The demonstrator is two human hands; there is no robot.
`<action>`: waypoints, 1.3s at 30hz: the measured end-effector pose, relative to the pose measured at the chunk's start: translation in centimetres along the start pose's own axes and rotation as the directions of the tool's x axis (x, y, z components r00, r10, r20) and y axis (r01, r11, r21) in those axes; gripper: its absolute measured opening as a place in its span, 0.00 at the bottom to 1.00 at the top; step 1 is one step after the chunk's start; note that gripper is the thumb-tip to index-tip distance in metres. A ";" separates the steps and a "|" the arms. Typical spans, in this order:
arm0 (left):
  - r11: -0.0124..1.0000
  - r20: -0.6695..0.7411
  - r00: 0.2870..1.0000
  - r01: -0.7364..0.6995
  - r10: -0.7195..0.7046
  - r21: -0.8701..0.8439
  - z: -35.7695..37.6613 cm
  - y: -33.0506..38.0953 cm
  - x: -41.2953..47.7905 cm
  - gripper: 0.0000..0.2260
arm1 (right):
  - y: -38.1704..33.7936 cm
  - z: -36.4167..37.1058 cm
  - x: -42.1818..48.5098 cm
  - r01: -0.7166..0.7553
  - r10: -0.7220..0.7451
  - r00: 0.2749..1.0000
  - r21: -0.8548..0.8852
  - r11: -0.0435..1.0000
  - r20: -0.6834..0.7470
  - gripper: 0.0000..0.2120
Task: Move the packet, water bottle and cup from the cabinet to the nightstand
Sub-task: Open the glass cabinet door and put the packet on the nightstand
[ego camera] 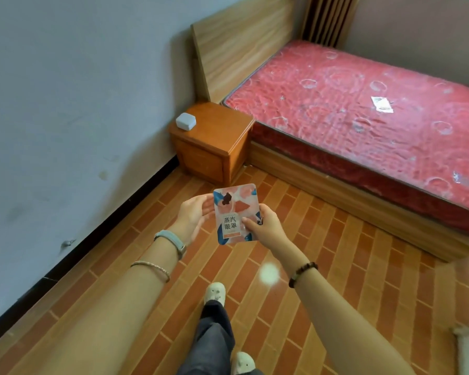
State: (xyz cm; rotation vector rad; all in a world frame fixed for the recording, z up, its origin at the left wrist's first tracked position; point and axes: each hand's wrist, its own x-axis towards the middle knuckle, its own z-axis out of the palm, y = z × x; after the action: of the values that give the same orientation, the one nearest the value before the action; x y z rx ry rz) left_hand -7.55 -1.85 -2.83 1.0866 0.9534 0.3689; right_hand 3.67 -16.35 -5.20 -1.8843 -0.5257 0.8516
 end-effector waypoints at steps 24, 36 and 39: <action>0.994 0.020 0.999 0.049 -0.047 -0.096 5.8 15.9 29.8 0.08 | -11.2 -4.2 31.3 0.013 -0.014 0.999 -0.017 1.000 -0.030 0.13; 0.992 -0.119 0.993 0.011 -0.026 -0.126 12.8 20.1 42.6 0.07 | -14.4 -11.3 47.8 0.074 -0.061 0.989 -0.091 0.993 0.131 0.12; 0.991 -0.154 0.988 0.007 -0.027 -0.132 13.6 21.0 44.9 0.07 | -14.9 -12.2 51.0 0.086 -0.064 0.983 -0.120 0.989 0.171 0.12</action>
State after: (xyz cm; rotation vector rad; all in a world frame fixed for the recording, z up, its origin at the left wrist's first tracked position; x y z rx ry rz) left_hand 32.70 30.09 -3.83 0.9390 1.0604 0.5014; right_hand 46.66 17.24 -5.24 -1.9042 -0.7657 0.9502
